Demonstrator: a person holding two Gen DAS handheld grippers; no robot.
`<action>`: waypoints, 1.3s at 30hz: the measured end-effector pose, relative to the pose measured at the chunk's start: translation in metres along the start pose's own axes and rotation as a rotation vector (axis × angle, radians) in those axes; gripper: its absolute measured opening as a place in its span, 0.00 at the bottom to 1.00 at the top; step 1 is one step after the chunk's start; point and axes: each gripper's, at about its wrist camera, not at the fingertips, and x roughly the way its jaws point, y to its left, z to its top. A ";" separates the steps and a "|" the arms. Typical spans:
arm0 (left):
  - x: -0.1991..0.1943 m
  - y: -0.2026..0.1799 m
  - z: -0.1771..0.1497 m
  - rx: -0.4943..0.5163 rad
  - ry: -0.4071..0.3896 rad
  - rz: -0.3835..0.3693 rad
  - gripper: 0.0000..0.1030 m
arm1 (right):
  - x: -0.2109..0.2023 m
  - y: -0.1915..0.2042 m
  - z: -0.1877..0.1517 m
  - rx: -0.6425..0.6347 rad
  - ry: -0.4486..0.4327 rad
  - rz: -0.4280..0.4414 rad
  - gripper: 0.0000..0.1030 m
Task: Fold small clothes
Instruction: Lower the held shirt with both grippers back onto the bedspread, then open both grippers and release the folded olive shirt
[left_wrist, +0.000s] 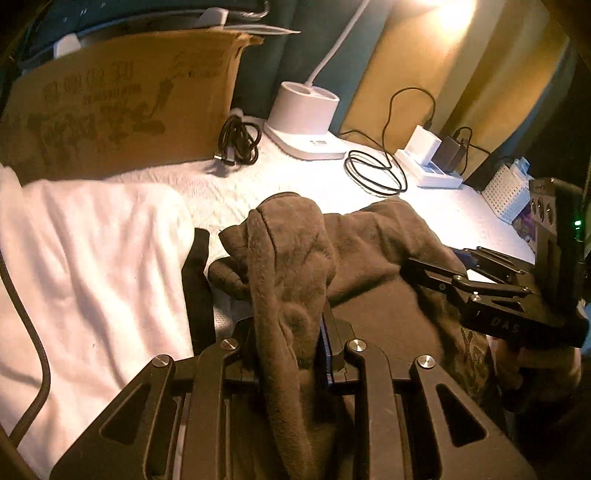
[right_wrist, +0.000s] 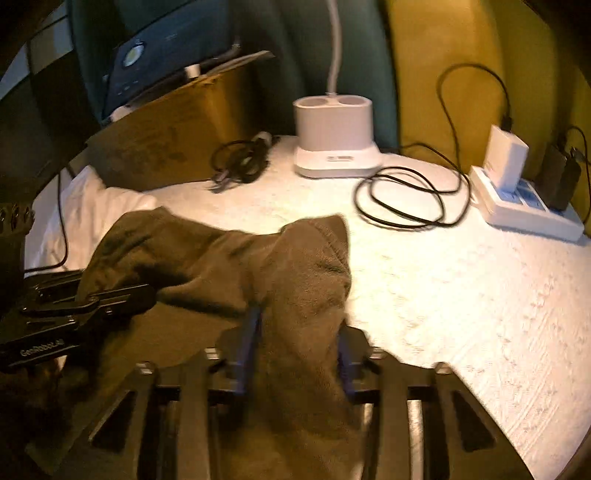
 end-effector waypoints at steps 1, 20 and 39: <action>0.000 0.001 0.000 -0.004 0.003 -0.001 0.22 | 0.001 -0.007 -0.001 0.022 -0.002 0.000 0.67; -0.007 0.002 0.011 0.042 0.015 0.084 0.26 | -0.002 -0.038 0.006 0.099 -0.013 -0.093 0.69; 0.011 0.018 0.040 0.095 -0.010 0.215 0.26 | 0.002 -0.034 0.018 -0.023 -0.010 -0.224 0.69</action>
